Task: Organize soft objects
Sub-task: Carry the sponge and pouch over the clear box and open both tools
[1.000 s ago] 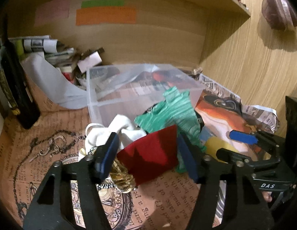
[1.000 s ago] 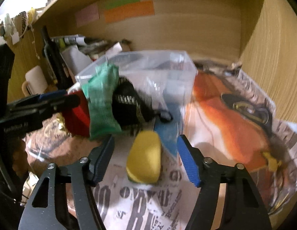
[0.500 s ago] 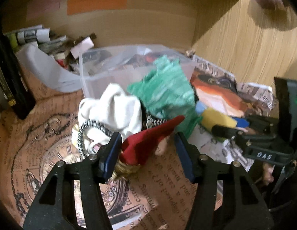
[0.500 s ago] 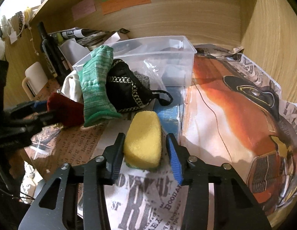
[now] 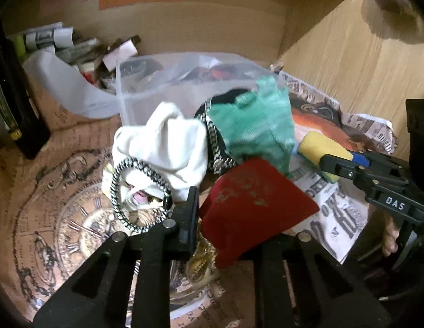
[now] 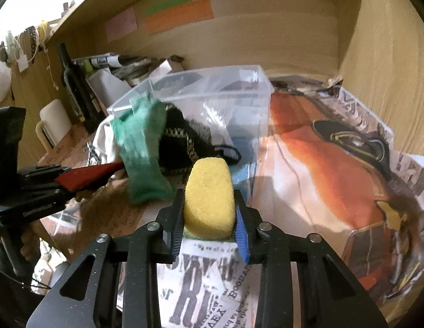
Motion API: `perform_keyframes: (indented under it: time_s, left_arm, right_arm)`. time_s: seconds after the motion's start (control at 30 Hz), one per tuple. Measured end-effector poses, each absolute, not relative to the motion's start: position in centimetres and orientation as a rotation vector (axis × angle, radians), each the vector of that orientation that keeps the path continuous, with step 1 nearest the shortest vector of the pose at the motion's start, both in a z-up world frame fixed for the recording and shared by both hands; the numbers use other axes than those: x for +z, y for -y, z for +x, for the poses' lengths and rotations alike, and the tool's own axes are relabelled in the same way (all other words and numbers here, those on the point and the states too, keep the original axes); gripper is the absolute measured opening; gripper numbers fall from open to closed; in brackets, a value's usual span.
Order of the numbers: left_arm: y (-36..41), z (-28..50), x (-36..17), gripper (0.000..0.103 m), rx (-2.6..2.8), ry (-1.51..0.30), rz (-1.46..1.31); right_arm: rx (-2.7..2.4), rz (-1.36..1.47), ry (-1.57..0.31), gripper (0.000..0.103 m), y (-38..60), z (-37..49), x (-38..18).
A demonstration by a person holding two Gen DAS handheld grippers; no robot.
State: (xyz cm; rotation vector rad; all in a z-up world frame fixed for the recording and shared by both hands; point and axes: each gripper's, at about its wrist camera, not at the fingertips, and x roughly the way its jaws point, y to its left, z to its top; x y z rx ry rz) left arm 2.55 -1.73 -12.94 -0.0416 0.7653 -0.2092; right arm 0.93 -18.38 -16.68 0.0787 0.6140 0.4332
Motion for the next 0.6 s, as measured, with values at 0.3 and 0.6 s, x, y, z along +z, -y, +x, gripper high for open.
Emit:
perform_keyframes:
  time_s: [0.3, 0.6]
  left_arm:
    - [0.6, 3.3, -8.7, 0.017, -0.173, -0.664, -0.079]
    - [-1.4, 6.2, -5.6, 0.017, -0.128, -0.598, -0.115]
  right_arm:
    - [0.419, 0.107, -0.516, 0.030, 19.3, 0.9, -13.9]
    - [0.425, 0.092, -0.427, 0.030, 18.7, 2.5, -11.1]
